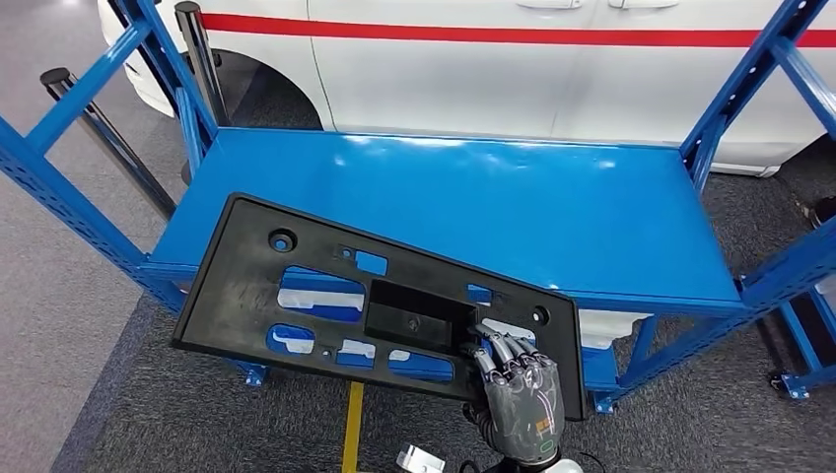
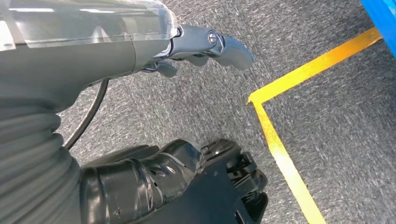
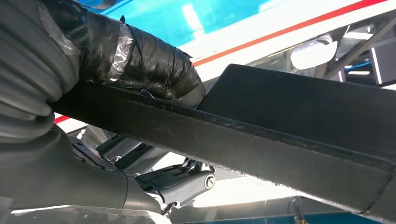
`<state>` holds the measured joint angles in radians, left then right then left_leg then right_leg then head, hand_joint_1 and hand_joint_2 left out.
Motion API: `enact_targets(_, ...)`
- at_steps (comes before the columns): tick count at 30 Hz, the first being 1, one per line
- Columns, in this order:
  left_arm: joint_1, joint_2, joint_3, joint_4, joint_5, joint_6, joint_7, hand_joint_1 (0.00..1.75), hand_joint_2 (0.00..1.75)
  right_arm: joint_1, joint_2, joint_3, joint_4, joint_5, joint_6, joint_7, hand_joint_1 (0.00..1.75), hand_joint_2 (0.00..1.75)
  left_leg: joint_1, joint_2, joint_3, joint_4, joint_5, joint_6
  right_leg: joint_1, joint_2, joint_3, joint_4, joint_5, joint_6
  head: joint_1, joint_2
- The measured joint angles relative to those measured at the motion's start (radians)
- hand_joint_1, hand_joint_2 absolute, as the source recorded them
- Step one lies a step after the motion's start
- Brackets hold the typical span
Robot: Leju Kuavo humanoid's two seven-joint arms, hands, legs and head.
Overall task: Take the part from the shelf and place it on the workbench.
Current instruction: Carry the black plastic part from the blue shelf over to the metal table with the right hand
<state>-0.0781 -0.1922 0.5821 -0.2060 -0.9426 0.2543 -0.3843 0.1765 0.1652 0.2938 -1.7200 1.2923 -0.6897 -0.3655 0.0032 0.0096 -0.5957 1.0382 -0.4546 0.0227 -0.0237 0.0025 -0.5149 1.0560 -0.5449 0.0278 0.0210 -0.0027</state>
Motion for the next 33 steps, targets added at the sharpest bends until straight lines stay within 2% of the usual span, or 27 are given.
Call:
enact_targets(3,0.002,0.0,0.001,0.0,0.0,0.0,0.0,0.0,1.75,0.0,0.0,-0.003,0.0,-0.001,0.0,0.0,1.75,1.75,0.003,-0.002,-0.013,0.004,0.006,-0.021,0.004,0.0,-0.018,-0.009,0.019,-0.03,0.0,0.0)
enact_targets(4,0.003,0.0,0.001,0.0,0.0,0.0,0.0,0.0,1.75,0.0,0.0,-0.003,0.0,-0.001,0.0,0.0,1.75,1.75,0.006,-0.003,-0.023,0.02,-0.014,-0.027,0.004,-0.002,-0.028,-0.012,0.029,-0.041,0.0,0.0)
enact_targets(6,0.004,0.0,0.002,0.0,-0.001,0.0,0.001,0.0,1.75,0.0,0.002,-0.004,0.0,-0.001,0.0,0.0,1.75,1.75,0.008,-0.005,-0.053,0.102,-0.098,-0.034,0.006,-0.005,-0.05,-0.016,0.049,-0.057,0.0,0.0)
enact_targets(7,0.004,0.0,0.002,0.0,-0.001,0.0,0.001,0.0,1.75,0.0,0.002,-0.004,0.001,-0.001,0.0,0.001,1.75,1.75,0.009,-0.005,-0.068,0.163,-0.143,-0.037,0.008,-0.006,-0.062,-0.016,0.059,-0.061,-0.001,0.0)
enact_targets(8,0.004,0.0,0.002,0.0,-0.002,0.0,0.001,0.0,1.75,0.0,0.003,-0.005,0.001,-0.001,0.0,0.001,1.75,1.75,0.009,-0.005,-0.078,0.219,-0.171,-0.038,0.011,-0.008,-0.074,-0.015,0.068,-0.063,-0.001,0.0)
enact_targets(9,0.004,0.0,0.002,0.0,-0.002,0.0,0.001,0.0,1.75,0.001,0.003,-0.005,0.002,-0.001,0.0,0.001,1.75,1.75,0.009,-0.005,-0.077,0.254,-0.177,-0.038,0.014,-0.009,-0.086,-0.013,0.077,-0.063,0.0,0.0)
enact_targets(10,0.004,0.0,0.002,0.0,-0.002,0.0,0.001,0.0,1.75,0.001,0.003,-0.005,0.002,-0.001,0.0,0.001,1.75,1.75,0.008,-0.005,-0.061,0.259,-0.161,-0.036,0.016,-0.009,-0.099,-0.011,0.085,-0.063,0.0,0.0)
enact_targets(11,0.004,0.0,0.002,0.0,-0.002,0.0,0.001,0.0,1.75,0.001,0.003,-0.005,0.002,-0.001,0.0,0.001,1.75,1.75,0.008,-0.005,-0.028,0.227,-0.131,-0.032,0.017,-0.009,-0.11,-0.009,0.093,-0.062,0.0,0.0)
enact_targets(12,0.003,0.0,0.002,0.0,-0.002,0.0,0.001,0.0,1.75,0.001,0.003,-0.005,0.003,-0.001,0.0,0.001,1.75,1.75,0.006,-0.005,0.02,0.168,-0.104,-0.027,0.018,-0.009,-0.12,-0.006,0.101,-0.061,-0.001,0.0)
enact_targets(13,0.002,0.0,0.002,0.0,-0.002,0.0,0.001,0.0,1.75,0.001,0.003,-0.005,0.003,-0.001,0.0,0.001,1.75,1.75,0.003,-0.006,0.071,0.093,-0.092,-0.021,0.019,-0.009,-0.128,-0.003,0.108,-0.058,-0.001,0.0)
enact_targets(14,0.0,0.0,0.003,0.0,-0.002,0.0,0.001,0.0,1.75,0.001,0.003,-0.005,0.003,-0.001,0.0,0.001,1.75,1.75,0.0,-0.006,0.116,0.024,-0.091,-0.015,0.019,-0.009,-0.133,-0.002,0.115,-0.054,-0.001,0.0)
enact_targets(15,-0.001,0.0,0.003,0.0,-0.002,0.001,0.001,0.0,1.75,0.001,0.003,-0.005,0.003,-0.001,0.0,0.001,1.75,1.75,-0.004,-0.006,0.143,-0.023,-0.097,-0.01,0.019,-0.01,-0.135,-0.004,0.124,-0.048,0.0,0.0)
enact_targets(16,-0.002,0.001,0.004,0.0,-0.002,0.001,0.001,0.0,1.75,0.001,0.004,-0.005,0.003,-0.001,0.0,0.001,1.75,1.75,-0.007,-0.006,0.154,-0.049,-0.102,-0.006,0.018,-0.011,-0.136,-0.007,0.133,-0.042,0.0,0.0)
enact_targets(18,-0.002,0.001,0.006,0.0,-0.002,0.001,0.001,0.0,1.75,0.001,0.005,-0.006,0.003,-0.001,0.0,0.001,1.75,1.75,-0.006,-0.004,0.149,-0.065,-0.083,0.003,0.016,-0.012,-0.137,-0.014,0.144,-0.03,0.0,0.0)
enact_targets(19,-0.001,0.0,0.007,0.0,-0.002,0.002,0.001,0.0,1.75,0.001,0.005,-0.006,0.003,-0.001,0.0,0.001,1.75,1.75,-0.004,-0.002,0.142,-0.07,-0.07,0.01,0.016,-0.011,-0.141,-0.008,0.13,-0.025,0.0,0.0)
enact_targets(20,-0.001,0.0,0.008,0.0,-0.002,0.002,0.0,0.0,1.75,0.001,0.006,-0.006,0.003,-0.002,0.0,0.002,1.75,1.75,-0.002,0.001,0.133,-0.075,-0.056,0.016,0.015,-0.009,-0.149,0.016,0.096,-0.021,0.001,0.0)
enact_targets(21,-0.002,0.0,0.008,0.0,-0.002,0.002,0.0,0.0,1.75,0.002,0.005,-0.006,0.003,-0.002,0.0,0.002,1.75,1.75,-0.001,0.004,0.121,-0.076,-0.045,0.021,0.014,-0.007,-0.162,0.061,0.045,-0.017,0.001,0.0)
enact_targets(22,-0.002,0.0,0.009,0.0,-0.002,0.003,0.0,0.0,1.75,0.002,0.005,-0.006,0.003,-0.003,0.0,0.002,1.75,1.75,-0.002,0.004,0.107,-0.074,-0.034,0.025,0.012,-0.006,-0.176,0.121,-0.007,-0.013,0.001,0.0)
enact_targets(23,-0.002,0.0,0.009,0.0,-0.002,0.003,0.0,0.0,1.75,0.003,0.005,-0.006,0.003,-0.003,0.0,0.002,1.75,1.75,-0.003,0.005,0.092,-0.069,-0.025,0.026,0.01,-0.006,-0.187,0.184,-0.043,-0.009,0.001,0.0)
enact_targets(24,-0.002,0.0,0.01,0.0,-0.002,0.003,0.0,0.0,1.75,0.003,0.005,-0.006,0.003,-0.003,0.0,0.003,1.75,1.75,-0.004,0.006,0.075,-0.063,-0.016,0.025,0.009,-0.006,-0.191,0.232,-0.055,-0.005,0.001,0.0)
enact_targets(25,-0.001,0.0,0.011,0.0,-0.002,0.003,0.0,0.0,1.75,0.003,0.005,-0.006,0.003,-0.003,0.0,0.003,1.75,1.75,-0.004,0.006,0.058,-0.055,-0.008,0.023,0.007,-0.006,-0.183,0.253,-0.043,-0.002,0.001,0.0)
enact_targets(26,-0.001,0.0,0.011,0.0,-0.002,0.003,0.0,0.0,1.75,0.003,0.005,-0.006,0.003,-0.004,0.0,0.003,1.75,1.75,-0.003,0.007,0.039,-0.046,-0.002,0.021,0.004,-0.006,-0.158,0.241,-0.016,0.001,0.001,0.0)
enact_targets(27,-0.002,0.0,0.012,0.0,-0.002,0.004,0.0,0.0,1.75,0.003,0.005,-0.006,0.003,-0.004,0.0,0.004,1.75,1.75,-0.003,0.007,0.021,-0.035,0.003,0.018,0.0,-0.006,-0.117,0.198,0.012,0.003,0.001,0.0)
enact_targets(28,-0.001,0.0,0.013,0.0,-0.002,0.004,0.0,0.0,1.75,0.002,0.005,-0.006,0.003,-0.004,0.0,0.004,1.75,1.75,-0.003,0.006,0.004,-0.023,0.006,0.014,-0.002,-0.006,-0.071,0.137,0.02,0.005,0.001,0.0)
enact_targets(30,-0.002,0.0,0.015,0.0,-0.003,0.004,0.0,0.0,1.75,0.0,0.006,-0.006,0.003,-0.005,0.0,0.005,1.75,1.75,-0.005,0.005,-0.018,-0.003,0.014,0.003,0.001,-0.004,-0.001,0.027,0.004,-0.003,0.001,0.0)
enact_targets(31,-0.002,0.0,0.016,0.0,-0.003,0.005,0.001,0.0,1.75,-0.001,0.006,-0.006,0.003,-0.005,0.0,0.005,1.75,1.75,-0.005,0.005,-0.024,0.001,0.021,-0.003,0.005,-0.003,0.009,0.002,-0.008,-0.011,0.0,0.0)
enact_targets(33,-0.001,0.0,0.018,0.0,-0.003,0.005,0.001,0.0,1.75,0.0,0.006,-0.007,0.004,-0.005,0.0,0.006,1.75,1.75,-0.002,0.004,-0.032,0.004,0.031,-0.017,0.008,-0.004,-0.001,-0.008,0.001,-0.032,0.0,0.0)
